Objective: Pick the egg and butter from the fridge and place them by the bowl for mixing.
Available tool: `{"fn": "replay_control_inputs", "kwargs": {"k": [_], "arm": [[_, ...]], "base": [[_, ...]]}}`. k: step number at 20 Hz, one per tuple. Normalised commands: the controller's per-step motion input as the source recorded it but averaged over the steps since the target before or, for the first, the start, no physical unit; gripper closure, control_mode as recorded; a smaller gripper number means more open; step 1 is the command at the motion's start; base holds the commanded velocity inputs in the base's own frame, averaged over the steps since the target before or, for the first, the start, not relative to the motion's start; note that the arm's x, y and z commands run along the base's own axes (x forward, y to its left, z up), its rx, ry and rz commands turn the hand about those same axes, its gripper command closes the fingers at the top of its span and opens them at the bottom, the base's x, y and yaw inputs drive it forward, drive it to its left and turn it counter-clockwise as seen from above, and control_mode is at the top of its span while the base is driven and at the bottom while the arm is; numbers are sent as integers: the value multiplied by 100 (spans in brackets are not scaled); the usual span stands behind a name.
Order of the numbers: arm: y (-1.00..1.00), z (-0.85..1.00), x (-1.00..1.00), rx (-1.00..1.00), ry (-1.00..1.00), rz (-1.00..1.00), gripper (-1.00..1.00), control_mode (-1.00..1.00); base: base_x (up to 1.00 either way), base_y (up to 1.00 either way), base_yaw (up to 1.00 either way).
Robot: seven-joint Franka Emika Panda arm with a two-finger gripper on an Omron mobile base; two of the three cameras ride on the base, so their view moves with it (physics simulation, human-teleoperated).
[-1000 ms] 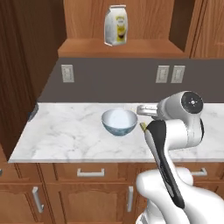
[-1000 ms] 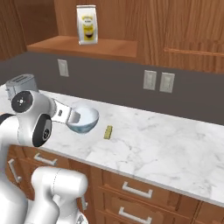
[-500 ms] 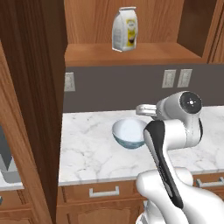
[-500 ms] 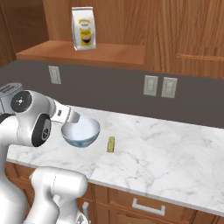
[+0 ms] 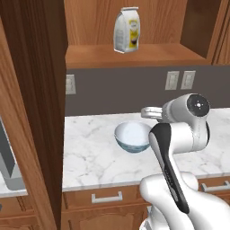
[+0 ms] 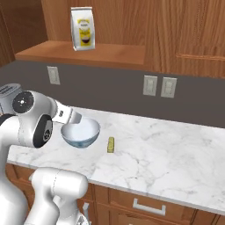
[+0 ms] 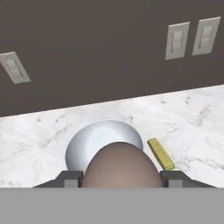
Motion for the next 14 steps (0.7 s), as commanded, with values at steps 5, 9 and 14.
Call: {"fn": "replay_control_inputs", "kwargs": {"k": [5, 9, 14], "arm": [[0, 0, 0, 0, 0, 0, 100, 100], [-7, -3, 7, 3, 4, 0, 100, -100], [-36, -21, 41, 14, 19, 0, 100, -100]], "base": [[0, 0, 0], [6, -8, 0], [0, 0, 0]]}}
